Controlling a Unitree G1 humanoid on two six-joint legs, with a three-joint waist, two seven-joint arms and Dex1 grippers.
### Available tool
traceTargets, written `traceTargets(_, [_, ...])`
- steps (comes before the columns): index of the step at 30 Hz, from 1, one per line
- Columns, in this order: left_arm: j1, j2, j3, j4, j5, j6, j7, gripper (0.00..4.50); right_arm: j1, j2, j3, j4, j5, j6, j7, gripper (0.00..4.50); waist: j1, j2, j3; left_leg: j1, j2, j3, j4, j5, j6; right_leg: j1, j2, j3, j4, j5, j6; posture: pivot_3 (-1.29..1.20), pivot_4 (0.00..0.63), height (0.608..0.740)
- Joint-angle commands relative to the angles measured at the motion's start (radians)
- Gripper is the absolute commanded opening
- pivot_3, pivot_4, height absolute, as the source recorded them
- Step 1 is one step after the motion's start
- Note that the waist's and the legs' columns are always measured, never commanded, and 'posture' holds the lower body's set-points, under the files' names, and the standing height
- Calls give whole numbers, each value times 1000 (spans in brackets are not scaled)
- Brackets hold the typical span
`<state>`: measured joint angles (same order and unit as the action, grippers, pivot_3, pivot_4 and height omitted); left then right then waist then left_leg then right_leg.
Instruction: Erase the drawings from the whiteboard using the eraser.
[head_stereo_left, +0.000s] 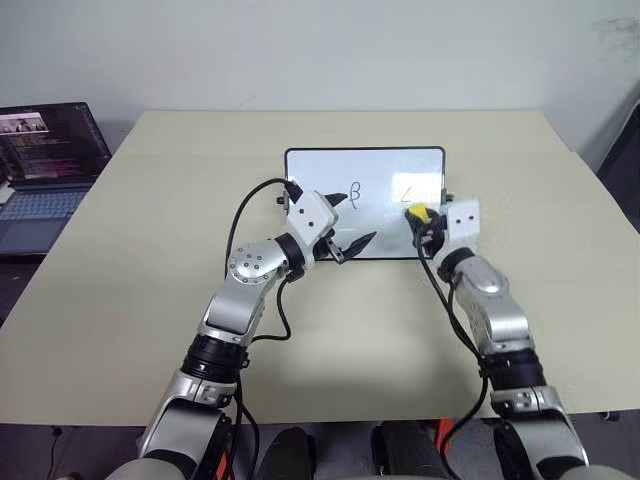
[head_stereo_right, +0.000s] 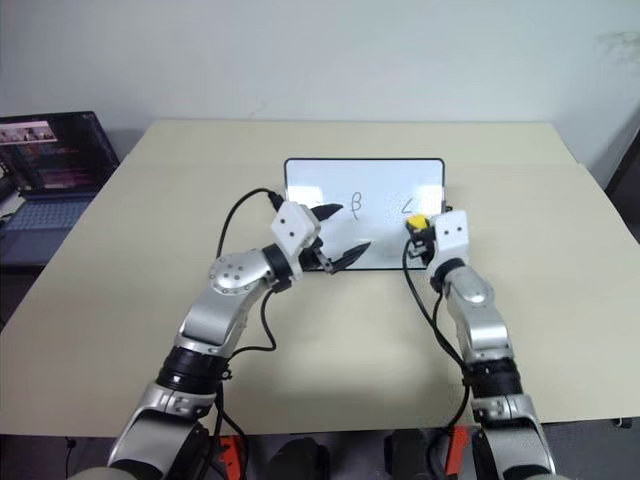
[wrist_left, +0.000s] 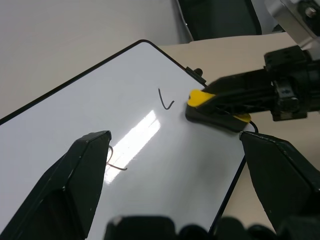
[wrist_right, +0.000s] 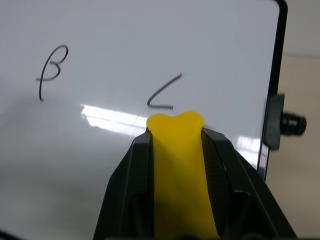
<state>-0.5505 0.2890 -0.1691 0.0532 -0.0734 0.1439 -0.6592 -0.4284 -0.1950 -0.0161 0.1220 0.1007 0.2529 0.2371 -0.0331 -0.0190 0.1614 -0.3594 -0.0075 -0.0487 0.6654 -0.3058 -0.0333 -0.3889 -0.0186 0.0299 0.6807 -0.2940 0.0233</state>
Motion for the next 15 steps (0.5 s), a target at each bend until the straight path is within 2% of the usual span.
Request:
traceTargets(1, [2, 0, 4, -43, -4, -6, 7, 4500, 68, -10, 0, -62, 0, 85, -4, 1065, 1, 0, 0, 0, 0, 0, 0, 0, 0, 0, 0, 0, 0, 0, 0, 0, 150, 740])
traceTargets(6, [0, 3, 8, -40, -5, -7, 4, 4500, 56, -26, -29, -146, 13, 142, -9, 1065, 1, 0, 0, 0, 0, 0, 0, 0, 0, 0, 0, 0, 0, 0, 0, 0, 150, 740])
traceTargets(11, [-1, 8, 10, -35, -5, -9, 3, 4500, -79, -25, -61, -181, 34, 173, -32, 1065, 1, 1, 1, -1, 0, 0, 0, 0, 0, -1, 0, 0, 0, 0, 0, 0, 150, 740])
traceTargets(15, [10, 13, 10, -32, -3, -15, 1, 4500, -205, -8, -73, -121, 32, 143, -58, 1065, 0, 1, 1, -5, 0, -1, -1, 0, 0, -6, 0, -1, -1, 0, 0, 0, 150, 740])
